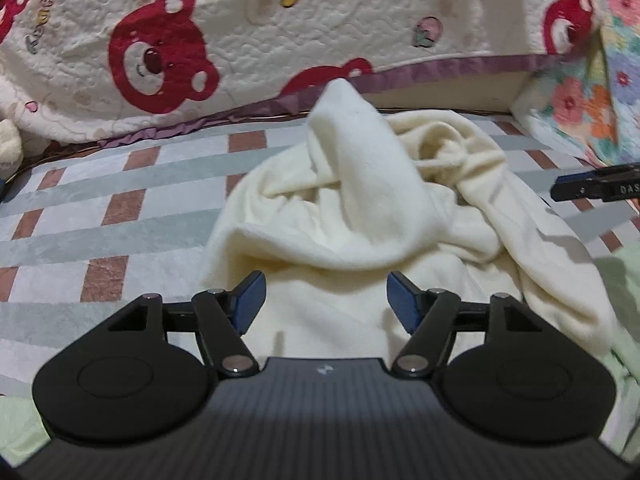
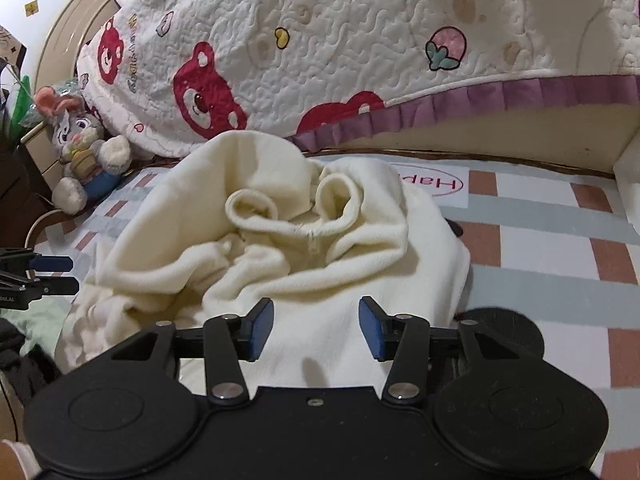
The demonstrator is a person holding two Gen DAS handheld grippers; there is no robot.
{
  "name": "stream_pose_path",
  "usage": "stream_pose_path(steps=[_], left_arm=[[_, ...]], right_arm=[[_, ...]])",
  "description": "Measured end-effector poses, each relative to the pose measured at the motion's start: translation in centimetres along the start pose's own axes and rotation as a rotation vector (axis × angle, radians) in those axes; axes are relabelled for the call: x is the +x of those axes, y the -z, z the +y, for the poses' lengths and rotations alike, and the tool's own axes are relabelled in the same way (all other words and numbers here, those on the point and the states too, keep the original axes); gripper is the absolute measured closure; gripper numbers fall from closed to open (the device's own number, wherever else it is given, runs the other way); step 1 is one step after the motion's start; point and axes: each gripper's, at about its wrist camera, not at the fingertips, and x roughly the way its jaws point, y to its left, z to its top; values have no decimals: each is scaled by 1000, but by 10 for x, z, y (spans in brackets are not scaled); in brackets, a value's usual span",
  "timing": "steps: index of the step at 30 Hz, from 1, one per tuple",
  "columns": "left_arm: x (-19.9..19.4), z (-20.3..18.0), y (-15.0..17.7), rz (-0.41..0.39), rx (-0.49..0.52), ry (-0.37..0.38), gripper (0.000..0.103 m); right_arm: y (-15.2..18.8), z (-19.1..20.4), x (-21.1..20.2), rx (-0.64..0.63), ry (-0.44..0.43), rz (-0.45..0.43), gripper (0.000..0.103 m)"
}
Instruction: Fold clothes
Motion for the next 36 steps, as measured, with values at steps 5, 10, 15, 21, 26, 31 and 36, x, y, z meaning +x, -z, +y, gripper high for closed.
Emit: stream_pose_path(steps=[5, 10, 15, 21, 26, 31, 36], left_arm=[[-4, -5, 9, 9, 47, -10, 26], [21, 5, -1, 119, 121, -160, 26], [36, 56, -18, 60, -56, -166, 25], [44, 118, 42, 6, -516, -17, 26], [23, 122, 46, -37, -493, 21, 25], [47, 116, 37, 31, -452, 94, 25], [81, 120, 40, 108, -501, 52, 25]], right_arm=[[20, 11, -13, -19, -9, 26, 44], [29, 33, -18, -109, -35, 76, 44], [32, 66, -17, -236, -81, 102, 35], [35, 100, -20, -355, 21, 134, 35], [27, 102, -14, -354, 94, 151, 27], [18, 83, 18, -150, 152, 167, 27], [29, 71, 39, -59, 182, 219, 27]])
